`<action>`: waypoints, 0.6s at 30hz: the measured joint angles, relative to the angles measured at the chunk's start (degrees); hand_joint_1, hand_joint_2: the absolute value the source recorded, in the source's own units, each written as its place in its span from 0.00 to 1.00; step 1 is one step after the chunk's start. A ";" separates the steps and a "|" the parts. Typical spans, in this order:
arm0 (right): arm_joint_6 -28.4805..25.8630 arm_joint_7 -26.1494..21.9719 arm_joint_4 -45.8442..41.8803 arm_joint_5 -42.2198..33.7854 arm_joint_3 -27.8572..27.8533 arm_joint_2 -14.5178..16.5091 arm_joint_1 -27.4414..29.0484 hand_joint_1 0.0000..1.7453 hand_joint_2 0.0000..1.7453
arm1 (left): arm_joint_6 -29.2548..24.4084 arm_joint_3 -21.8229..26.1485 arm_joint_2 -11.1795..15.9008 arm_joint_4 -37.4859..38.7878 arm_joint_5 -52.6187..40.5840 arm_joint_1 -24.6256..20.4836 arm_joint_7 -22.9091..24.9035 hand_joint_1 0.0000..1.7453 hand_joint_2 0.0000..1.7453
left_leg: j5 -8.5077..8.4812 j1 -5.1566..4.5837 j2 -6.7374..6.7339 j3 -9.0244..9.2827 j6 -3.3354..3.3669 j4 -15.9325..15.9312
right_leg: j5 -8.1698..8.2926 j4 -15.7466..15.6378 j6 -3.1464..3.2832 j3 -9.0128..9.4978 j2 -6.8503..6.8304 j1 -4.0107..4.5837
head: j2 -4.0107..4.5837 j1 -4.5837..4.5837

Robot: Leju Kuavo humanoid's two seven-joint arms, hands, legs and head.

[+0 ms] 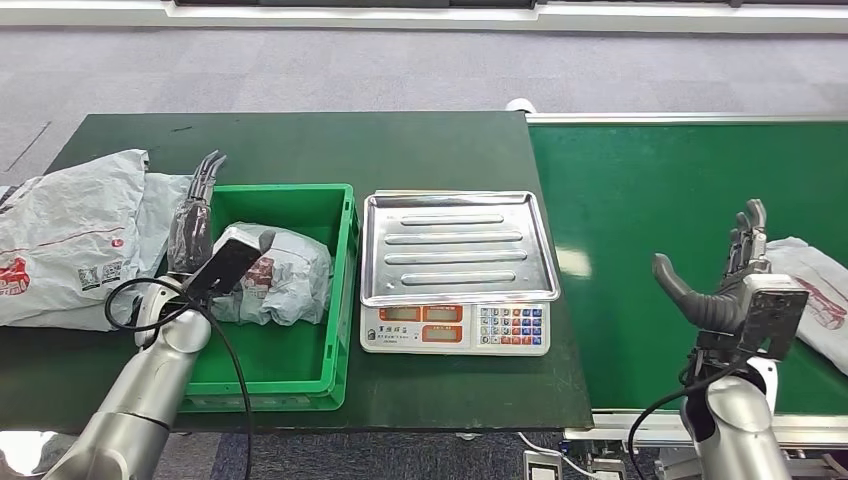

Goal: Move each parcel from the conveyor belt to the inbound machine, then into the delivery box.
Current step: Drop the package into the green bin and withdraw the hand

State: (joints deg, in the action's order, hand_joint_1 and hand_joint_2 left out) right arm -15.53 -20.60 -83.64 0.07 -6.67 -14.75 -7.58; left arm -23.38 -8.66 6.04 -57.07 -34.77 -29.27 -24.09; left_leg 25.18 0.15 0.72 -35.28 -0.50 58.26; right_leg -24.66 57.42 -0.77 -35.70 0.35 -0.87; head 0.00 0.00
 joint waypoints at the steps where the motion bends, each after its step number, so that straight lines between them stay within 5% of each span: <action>1: 0.20 0.70 0.66 1.29 0.00 0.01 -0.42 0.00 1.00 | -0.47 -0.15 0.02 0.30 -1.07 -0.43 1.59 0.00 1.00 | 0.00 0.00 0.00 0.00 0.00 0.00 | 0.00 0.00 0.00 0.00 0.00 0.00 | 0.00 0.00; 8: -0.59 2.25 7.09 8.50 0.00 0.45 -2.93 0.00 1.00 | 3.58 -0.28 -0.38 0.46 2.12 -1.82 3.64 0.00 1.00 | -0.02 0.00 0.04 0.02 0.01 0.01 | 0.02 0.00 -0.01 0.03 -0.01 -0.01 | 0.00 0.00; 14: -7.49 9.73 16.78 24.17 0.00 0.22 -6.87 0.00 1.00 | 24.84 -1.44 -1.90 2.27 9.76 -5.39 8.13 0.00 1.00 | -0.03 -0.01 0.07 0.01 0.02 0.04 | 0.03 -0.02 -0.03 0.02 -0.05 -0.01 | 0.00 0.00; 18: -12.16 16.60 24.98 35.95 -0.08 -0.94 -9.25 0.00 1.00 | 29.62 -1.52 -5.63 6.66 17.10 -9.29 5.48 0.00 1.00 | -0.03 -0.06 0.14 0.02 0.04 0.08 | 0.07 -0.03 -0.06 0.07 -0.10 -0.07 | 0.00 0.00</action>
State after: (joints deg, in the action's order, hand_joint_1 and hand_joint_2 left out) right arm -27.69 -4.00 -58.66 36.02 -6.74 -15.69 -16.83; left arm 6.24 -10.19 0.41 -50.41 -17.67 -38.56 -18.61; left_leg 25.15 0.09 0.86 -35.25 -0.46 58.34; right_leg -24.60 57.39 -0.83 -35.63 0.25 -0.94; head 0.00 0.00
